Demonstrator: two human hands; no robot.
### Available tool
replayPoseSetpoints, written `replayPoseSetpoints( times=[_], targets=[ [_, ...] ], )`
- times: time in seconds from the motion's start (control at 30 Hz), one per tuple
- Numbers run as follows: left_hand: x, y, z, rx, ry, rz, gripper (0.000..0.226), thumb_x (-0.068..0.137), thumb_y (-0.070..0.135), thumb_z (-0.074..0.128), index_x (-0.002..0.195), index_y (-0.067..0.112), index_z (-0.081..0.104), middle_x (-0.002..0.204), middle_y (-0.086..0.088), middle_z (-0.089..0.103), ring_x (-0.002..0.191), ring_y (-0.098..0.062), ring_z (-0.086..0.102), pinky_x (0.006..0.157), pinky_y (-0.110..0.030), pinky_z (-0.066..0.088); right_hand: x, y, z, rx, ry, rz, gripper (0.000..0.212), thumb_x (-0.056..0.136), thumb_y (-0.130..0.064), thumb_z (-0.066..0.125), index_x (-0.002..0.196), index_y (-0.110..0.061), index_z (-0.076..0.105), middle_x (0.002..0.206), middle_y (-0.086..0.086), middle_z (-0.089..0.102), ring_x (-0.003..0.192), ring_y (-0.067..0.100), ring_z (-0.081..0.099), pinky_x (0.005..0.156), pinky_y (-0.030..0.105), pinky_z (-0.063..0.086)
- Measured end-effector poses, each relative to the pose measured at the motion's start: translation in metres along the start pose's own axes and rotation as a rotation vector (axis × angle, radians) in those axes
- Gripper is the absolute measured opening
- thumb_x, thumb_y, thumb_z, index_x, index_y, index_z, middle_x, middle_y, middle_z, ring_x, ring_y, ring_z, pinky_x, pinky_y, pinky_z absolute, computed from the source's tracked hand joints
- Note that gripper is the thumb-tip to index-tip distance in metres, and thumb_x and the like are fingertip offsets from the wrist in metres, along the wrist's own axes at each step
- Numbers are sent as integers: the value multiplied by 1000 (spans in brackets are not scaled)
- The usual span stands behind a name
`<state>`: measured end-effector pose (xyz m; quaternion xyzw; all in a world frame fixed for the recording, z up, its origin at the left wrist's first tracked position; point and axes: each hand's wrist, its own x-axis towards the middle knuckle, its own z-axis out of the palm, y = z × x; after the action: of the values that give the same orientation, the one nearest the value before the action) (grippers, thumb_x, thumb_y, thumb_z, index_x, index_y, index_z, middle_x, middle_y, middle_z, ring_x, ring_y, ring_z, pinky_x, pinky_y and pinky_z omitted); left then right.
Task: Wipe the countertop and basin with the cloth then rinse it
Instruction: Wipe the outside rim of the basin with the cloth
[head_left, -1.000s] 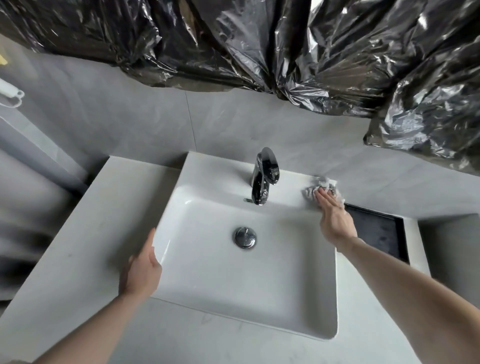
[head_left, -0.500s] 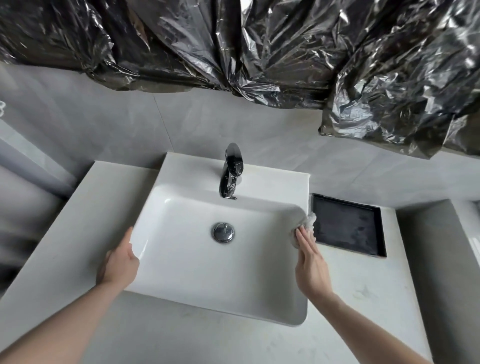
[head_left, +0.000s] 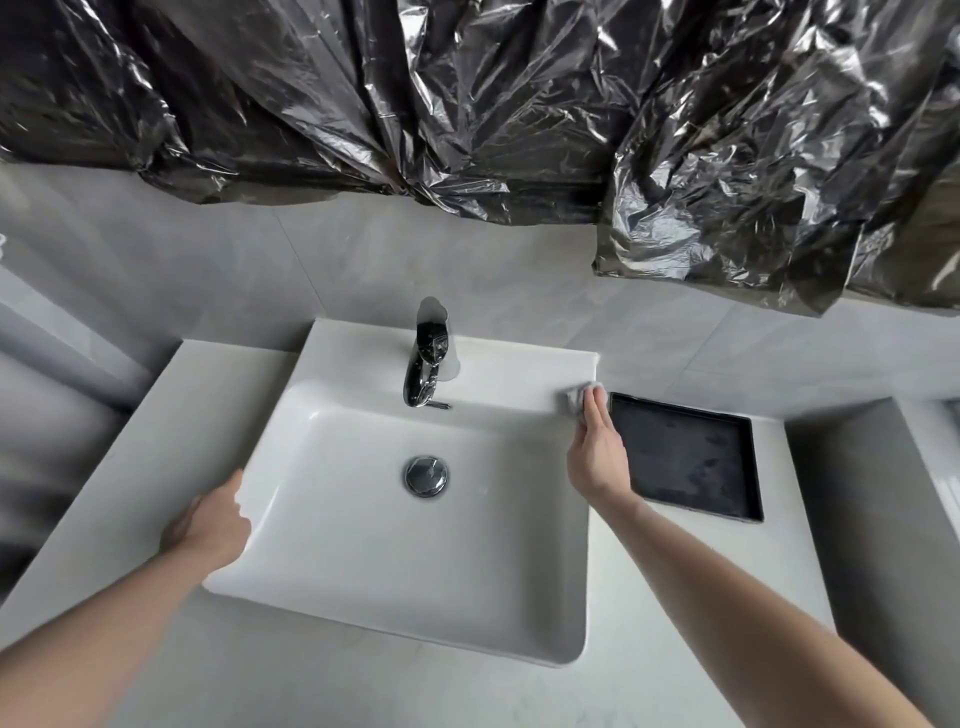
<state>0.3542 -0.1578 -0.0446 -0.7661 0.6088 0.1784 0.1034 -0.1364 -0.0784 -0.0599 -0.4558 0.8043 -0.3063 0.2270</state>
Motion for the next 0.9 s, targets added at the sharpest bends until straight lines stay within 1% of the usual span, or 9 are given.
replayPoseSetpoints(
  times=[0.1,0.2,0.3,0.37,0.43,0.47,0.67,0.8,0.9],
  targets=[
    [5,5,-2,82,0,-14,72,87,21,49,155,35,30,143,0,56,127,-29,54,95,-35,49,34,-9,-6,25,-20,63,53,107,-14,32,159,-19,32,169,-2,28,142,33,44,106,40,40],
    [11,4,2,145,9,-26,70,86,22,49,154,31,33,140,-3,58,126,-29,55,94,-36,49,63,-6,-10,219,-37,176,41,104,-20,35,144,-21,46,132,8,63,120,41,59,89,37,46],
    [15,3,5,197,15,-36,69,86,20,49,153,29,34,139,-5,58,125,-29,56,90,-36,49,72,1,-13,542,-70,353,43,106,-42,42,148,-38,52,133,-7,62,122,17,58,108,30,44],
    [17,2,8,218,23,-29,67,85,19,49,151,27,36,140,-5,57,126,-30,55,90,-37,49,64,10,-7,677,-93,402,35,107,-42,42,127,-31,68,116,-9,67,108,12,60,103,32,49],
    [19,2,10,242,26,-36,70,86,17,48,154,27,33,144,-6,54,128,-31,53,93,-38,49,40,24,0,688,-141,435,33,107,-35,39,92,-25,66,93,-10,65,89,11,58,88,30,51],
    [19,3,10,243,29,-40,71,87,16,48,155,27,31,145,-6,54,129,-31,53,94,-38,49,24,32,3,709,-169,454,35,107,-35,38,89,-26,65,91,-15,65,89,7,59,90,28,49],
    [22,1,11,226,46,-41,73,88,18,52,157,24,30,145,-8,55,128,-33,55,97,-39,49,-91,61,12,880,-307,483,36,109,-49,44,140,-39,60,135,-25,65,128,-3,58,113,30,42],
    [23,1,10,205,25,-34,74,86,17,53,157,22,30,148,-9,53,128,-35,54,98,-41,49,-93,68,16,949,-287,497,32,112,-36,40,134,-36,63,123,-31,69,116,-12,61,105,19,47],
    [30,-4,9,213,-1,-35,75,85,17,51,156,24,29,143,-11,56,122,-36,57,94,-40,51,-56,71,23,858,-265,467,46,104,-50,44,141,-29,61,139,-18,63,132,3,55,124,39,33]
  ],
)
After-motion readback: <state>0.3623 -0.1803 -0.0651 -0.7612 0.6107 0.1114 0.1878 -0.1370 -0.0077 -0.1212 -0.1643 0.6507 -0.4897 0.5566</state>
